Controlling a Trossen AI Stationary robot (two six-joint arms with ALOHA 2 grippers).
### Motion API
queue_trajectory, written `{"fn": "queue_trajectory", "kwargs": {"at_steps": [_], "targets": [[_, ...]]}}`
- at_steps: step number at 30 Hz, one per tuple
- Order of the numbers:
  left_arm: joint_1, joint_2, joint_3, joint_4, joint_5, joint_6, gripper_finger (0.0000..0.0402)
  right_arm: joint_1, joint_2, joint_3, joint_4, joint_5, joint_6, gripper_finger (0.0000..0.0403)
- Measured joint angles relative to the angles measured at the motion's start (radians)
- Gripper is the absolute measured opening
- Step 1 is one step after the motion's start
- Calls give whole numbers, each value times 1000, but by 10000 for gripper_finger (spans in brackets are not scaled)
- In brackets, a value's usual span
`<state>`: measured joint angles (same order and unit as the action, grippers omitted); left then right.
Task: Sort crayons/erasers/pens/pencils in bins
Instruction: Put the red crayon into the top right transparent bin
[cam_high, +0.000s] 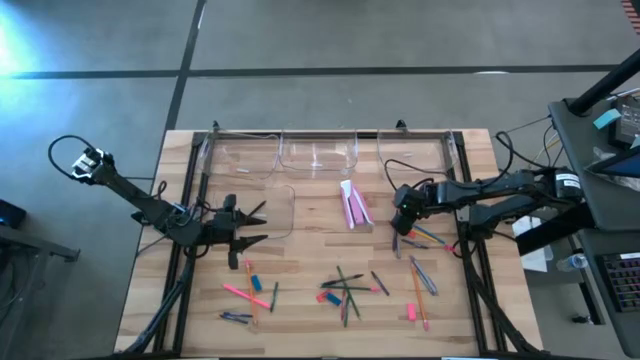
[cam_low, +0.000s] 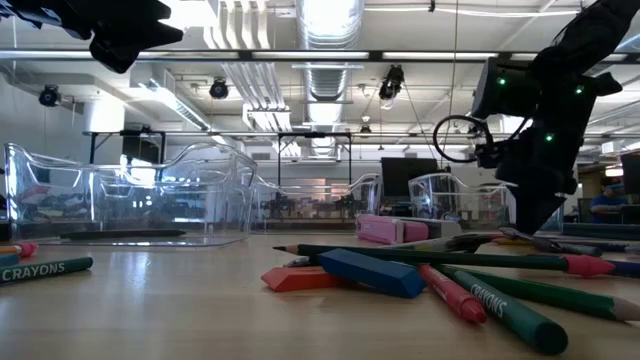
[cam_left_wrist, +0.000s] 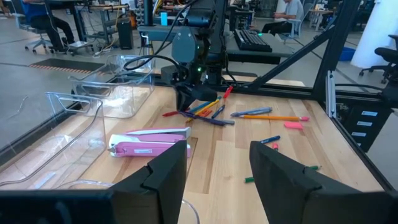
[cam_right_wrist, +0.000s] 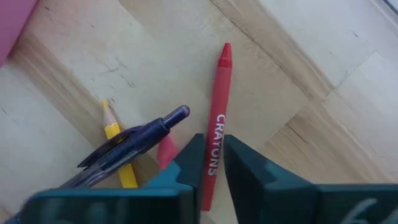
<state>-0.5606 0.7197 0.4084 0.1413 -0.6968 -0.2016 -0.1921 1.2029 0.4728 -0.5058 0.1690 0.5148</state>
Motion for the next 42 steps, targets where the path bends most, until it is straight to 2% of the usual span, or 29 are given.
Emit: {"fn": "queue_trajectory", "kwargs": {"at_steps": [3, 12, 18, 20, 23, 26, 28, 31, 33, 38, 42], "targets": [[0, 0, 0, 0, 0, 0, 161, -1, -23, 9, -19, -1, -1, 17], [0, 0, 0, 0, 0, 0, 161, -1, -127, 101, -189, 19, 3, 15], [0, 0, 0, 0, 0, 0, 161, -1, -213, 176, -206, 44, -28, 14], [0, 0, 0, 0, 0, 0, 161, -3, -241, 211, -197, 77, -56, 14], [0, 0, 0, 0, 0, 0, 161, -13, -276, 257, -161, 203, -104, 14], [0, 0, 0, 1, 0, 0, 161, -70, -284, 285, -136, 304, -170, 13], [0, 0, 0, 6, 0, 0, 161, -143, -279, 289, -117, 275, -205, 13], [0, 0, 0, 7, 0, 0, 161, -272, -259, 274, -40, 112, -257, 13], [0, 0, 0, 7, 0, 5, 161, -359, -234, 260, 7, 42, -287, 13], [0, 0, 0, 7, 0, 6, 161, -530, -158, 257, 61, 20, -338, 15], [0, 0, -1, 7, 0, 7, 161, -592, -119, 256, 69, -7, -385, 47]]}}
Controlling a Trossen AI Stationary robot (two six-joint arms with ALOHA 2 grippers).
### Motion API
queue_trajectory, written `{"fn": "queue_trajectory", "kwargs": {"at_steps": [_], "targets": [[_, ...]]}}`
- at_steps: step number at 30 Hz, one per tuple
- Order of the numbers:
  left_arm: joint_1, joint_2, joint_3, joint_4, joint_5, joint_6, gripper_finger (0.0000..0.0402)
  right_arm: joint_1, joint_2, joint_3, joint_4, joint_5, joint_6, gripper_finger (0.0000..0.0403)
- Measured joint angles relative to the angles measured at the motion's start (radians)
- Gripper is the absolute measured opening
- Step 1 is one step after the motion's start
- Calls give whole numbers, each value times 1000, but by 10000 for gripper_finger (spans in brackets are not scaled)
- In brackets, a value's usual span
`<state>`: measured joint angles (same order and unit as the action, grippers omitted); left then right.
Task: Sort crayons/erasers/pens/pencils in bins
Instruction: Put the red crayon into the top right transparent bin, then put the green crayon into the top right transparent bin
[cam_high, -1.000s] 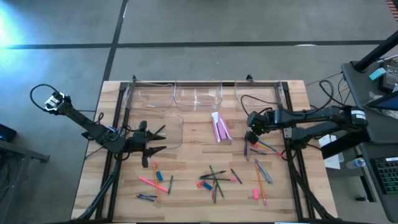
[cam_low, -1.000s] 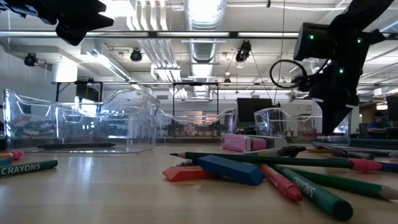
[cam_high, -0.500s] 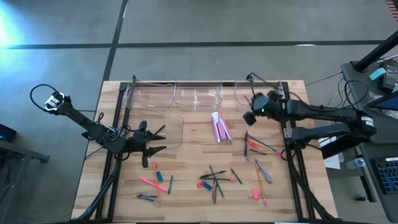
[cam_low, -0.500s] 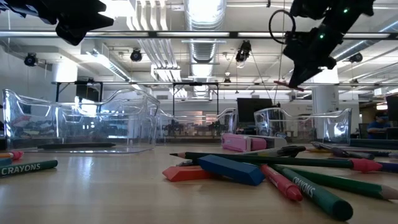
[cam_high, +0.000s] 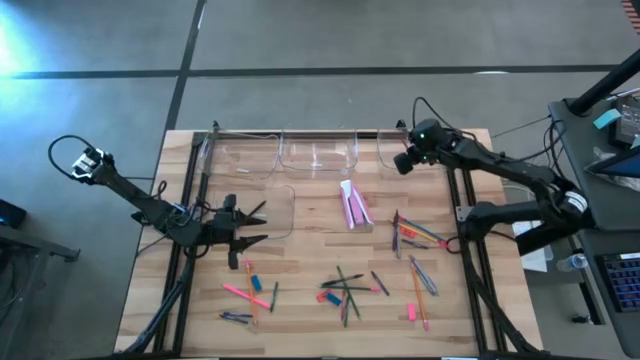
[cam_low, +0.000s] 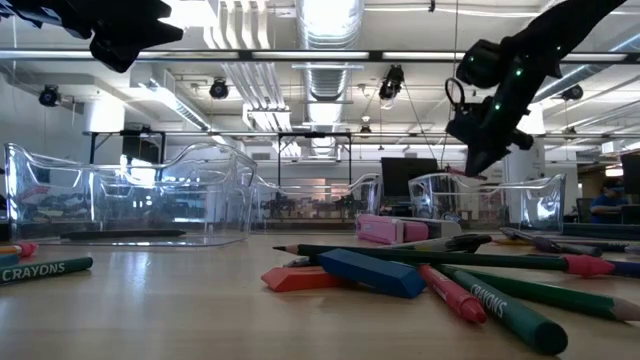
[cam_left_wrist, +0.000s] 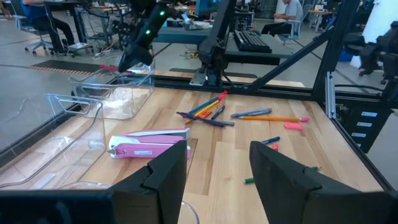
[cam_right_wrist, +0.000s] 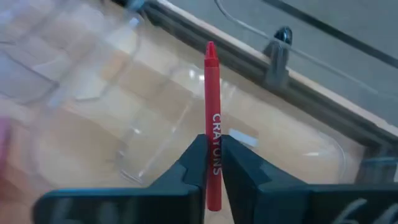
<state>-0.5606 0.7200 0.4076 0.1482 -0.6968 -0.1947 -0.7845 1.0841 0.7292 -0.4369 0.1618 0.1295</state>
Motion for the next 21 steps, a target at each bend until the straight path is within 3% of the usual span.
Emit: {"fn": "queue_trajectory", "kwargs": {"at_steps": [10, 16, 21], "targets": [[0, 0, -1, 0, 0, -2, 161, 4, -84, 55, -68, -33, -38, 163], [0, 0, -1, 0, 0, -3, 161, 116, -244, 48, -68, -233, 37, 169], [0, 0, -1, 0, 0, -4, 161, 349, -369, 2, 1, -241, 90, 156]]}}
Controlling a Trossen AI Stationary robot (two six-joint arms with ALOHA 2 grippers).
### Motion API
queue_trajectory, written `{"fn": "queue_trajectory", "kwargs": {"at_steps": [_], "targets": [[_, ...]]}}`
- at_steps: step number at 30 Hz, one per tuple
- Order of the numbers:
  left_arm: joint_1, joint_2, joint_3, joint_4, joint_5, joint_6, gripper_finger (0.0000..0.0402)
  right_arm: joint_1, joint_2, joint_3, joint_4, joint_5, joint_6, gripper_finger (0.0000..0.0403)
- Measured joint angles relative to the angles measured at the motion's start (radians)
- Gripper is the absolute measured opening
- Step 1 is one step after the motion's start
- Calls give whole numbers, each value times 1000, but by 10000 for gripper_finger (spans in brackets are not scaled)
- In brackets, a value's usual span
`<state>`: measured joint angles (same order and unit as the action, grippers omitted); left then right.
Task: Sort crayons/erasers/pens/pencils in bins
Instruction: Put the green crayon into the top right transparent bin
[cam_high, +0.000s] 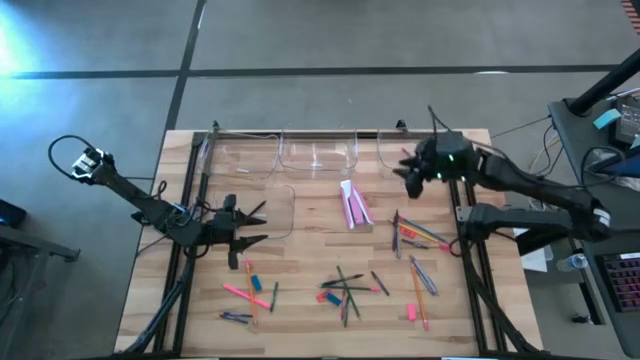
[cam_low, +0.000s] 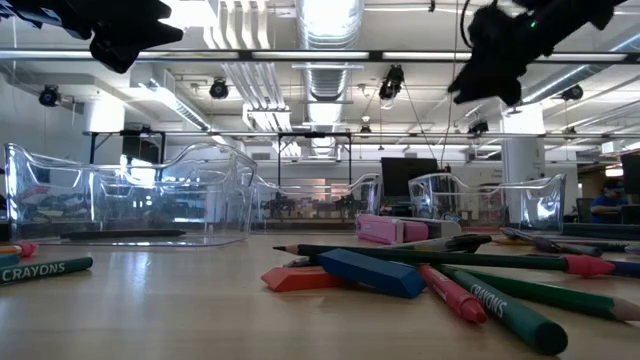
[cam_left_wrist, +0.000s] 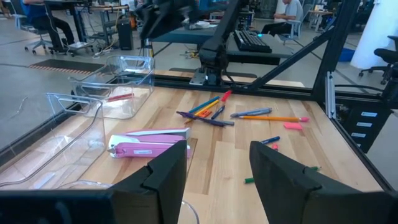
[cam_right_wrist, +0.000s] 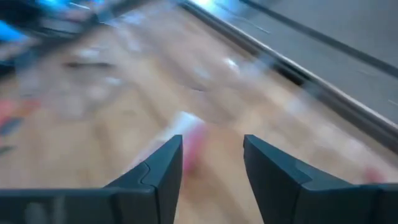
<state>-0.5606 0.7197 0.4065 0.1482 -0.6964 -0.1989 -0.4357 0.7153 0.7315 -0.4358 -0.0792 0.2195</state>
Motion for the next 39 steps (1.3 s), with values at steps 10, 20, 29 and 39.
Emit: {"fn": "queue_trajectory", "kwargs": {"at_steps": [10, 20, 29, 39], "targets": [[2, 11, 0, 2, -1, -3, 161, 551, -54, -289, 581, 295, 13, 135], [5, 105, 1, 5, -33, -3, 161, 715, 44, -443, 930, 509, -64, 131], [5, 114, 65, 79, -66, 128, 161, 713, 53, -418, 905, 509, -56, 120], [4, 193, 26, 72, -55, -12, 161, 712, 87, -416, 881, 510, -58, 123]]}}
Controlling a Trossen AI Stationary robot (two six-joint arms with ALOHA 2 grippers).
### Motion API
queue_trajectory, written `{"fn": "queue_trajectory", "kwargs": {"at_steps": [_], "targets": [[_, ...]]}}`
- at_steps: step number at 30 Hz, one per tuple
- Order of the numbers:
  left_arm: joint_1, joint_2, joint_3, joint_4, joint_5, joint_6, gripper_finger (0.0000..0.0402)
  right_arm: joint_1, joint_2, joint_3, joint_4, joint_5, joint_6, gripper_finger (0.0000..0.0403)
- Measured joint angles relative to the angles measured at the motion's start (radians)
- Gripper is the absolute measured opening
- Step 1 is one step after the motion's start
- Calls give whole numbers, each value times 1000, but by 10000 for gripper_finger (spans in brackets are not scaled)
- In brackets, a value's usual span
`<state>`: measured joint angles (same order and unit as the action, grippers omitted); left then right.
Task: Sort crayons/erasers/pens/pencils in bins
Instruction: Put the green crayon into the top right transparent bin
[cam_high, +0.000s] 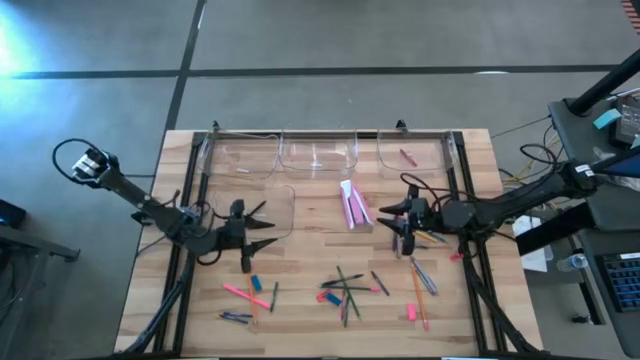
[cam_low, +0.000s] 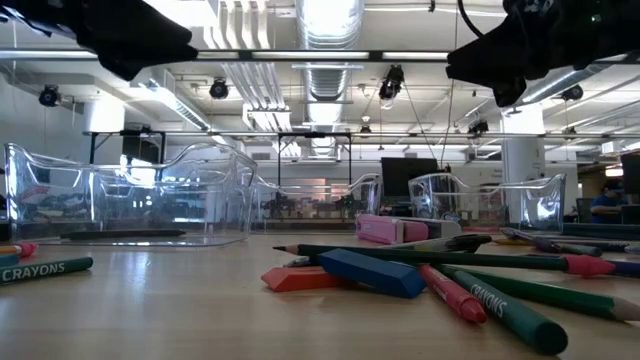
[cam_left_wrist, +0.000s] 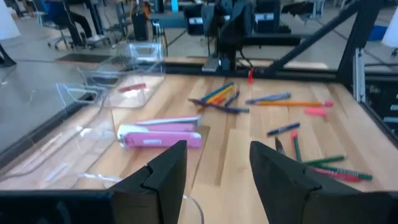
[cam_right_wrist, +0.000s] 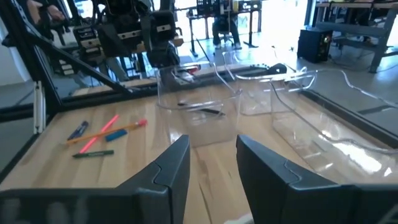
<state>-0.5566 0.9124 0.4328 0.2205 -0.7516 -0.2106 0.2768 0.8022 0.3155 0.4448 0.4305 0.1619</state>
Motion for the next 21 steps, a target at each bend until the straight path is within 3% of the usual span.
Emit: {"fn": "queue_trajectory", "kwargs": {"at_steps": [8, 16, 21], "targets": [[0, 80, 101, -57, 105, -71, 161, 0, 33, 23, 0, 0, -5, 115], [-20, 292, 330, -518, 302, -435, 161, 0, 31, 25, -19, 0, 7, 112], [-73, 473, 474, -684, 389, -609, 161, 0, 30, 25, -23, -1, 22, 113]]}}
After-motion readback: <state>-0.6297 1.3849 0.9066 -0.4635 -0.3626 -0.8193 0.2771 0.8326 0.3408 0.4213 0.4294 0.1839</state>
